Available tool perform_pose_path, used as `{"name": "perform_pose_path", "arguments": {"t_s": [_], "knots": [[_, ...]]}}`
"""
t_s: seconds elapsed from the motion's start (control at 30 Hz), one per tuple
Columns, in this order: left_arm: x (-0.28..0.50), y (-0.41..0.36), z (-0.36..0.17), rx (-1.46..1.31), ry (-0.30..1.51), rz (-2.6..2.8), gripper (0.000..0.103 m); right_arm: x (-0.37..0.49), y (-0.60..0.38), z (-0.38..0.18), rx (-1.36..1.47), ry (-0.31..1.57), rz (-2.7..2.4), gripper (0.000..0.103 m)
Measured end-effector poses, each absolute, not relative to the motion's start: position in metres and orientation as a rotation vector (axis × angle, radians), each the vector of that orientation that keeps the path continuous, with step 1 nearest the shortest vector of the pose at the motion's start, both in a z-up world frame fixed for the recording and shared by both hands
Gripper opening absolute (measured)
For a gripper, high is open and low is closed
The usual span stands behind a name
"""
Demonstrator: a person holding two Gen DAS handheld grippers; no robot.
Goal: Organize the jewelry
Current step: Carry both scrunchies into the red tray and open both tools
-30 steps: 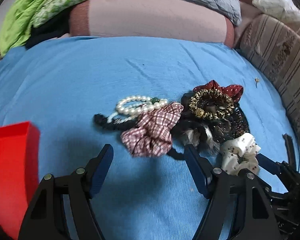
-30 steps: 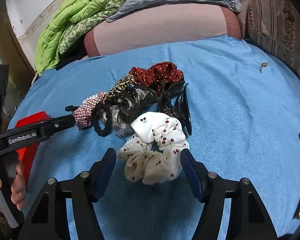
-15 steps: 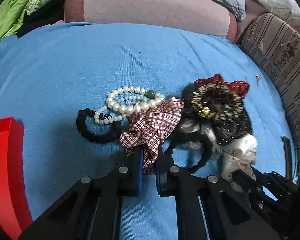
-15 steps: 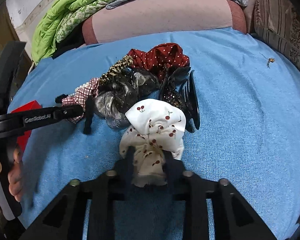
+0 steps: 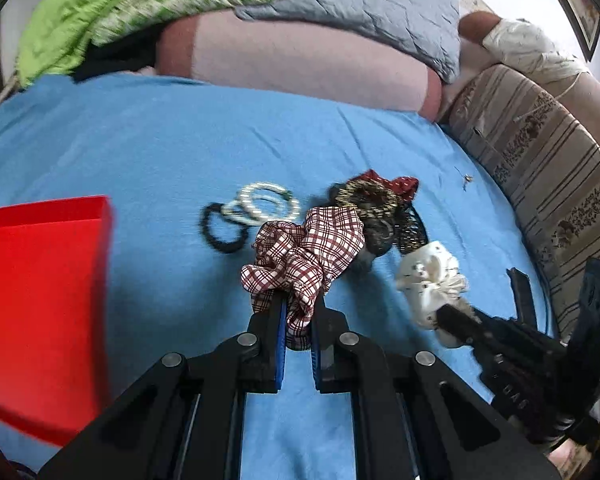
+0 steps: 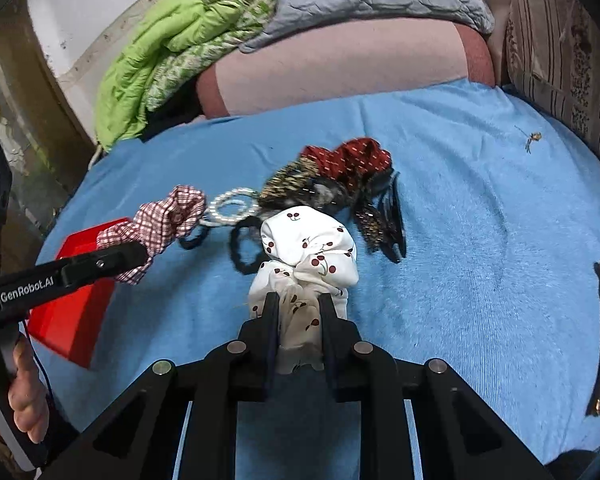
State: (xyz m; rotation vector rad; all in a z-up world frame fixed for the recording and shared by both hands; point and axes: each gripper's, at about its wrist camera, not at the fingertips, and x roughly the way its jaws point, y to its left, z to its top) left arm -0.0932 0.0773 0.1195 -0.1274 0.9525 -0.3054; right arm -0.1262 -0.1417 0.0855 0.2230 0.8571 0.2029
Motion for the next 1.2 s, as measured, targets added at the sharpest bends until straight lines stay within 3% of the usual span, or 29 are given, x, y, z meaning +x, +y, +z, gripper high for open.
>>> {"name": "perform_pose_path", "arguments": {"t_s": [0.23, 0.57, 0.93, 1.2], "knots": [[-0.123, 0.150, 0.125, -0.093, 0.916, -0.069, 0.010, -0.144, -0.103, 0.107, 0.179, 0.854, 0.306, 0.021], [-0.152, 0.297, 0.103, -0.254, 0.964, 0.280, 0.010, -0.136, 0.015, 0.122, 0.073, 0.905, 0.573, 0.021], [-0.163, 0.361, 0.080, -0.341, 0.986, 0.386, 0.011, -0.115, 0.154, 0.079, -0.092, 1.029, 0.738, 0.021], [-0.169, 0.362, 0.087, -0.366, 0.946, 0.356, 0.034, -0.113, 0.179, 0.055, -0.156, 1.076, 0.733, 0.026]]}}
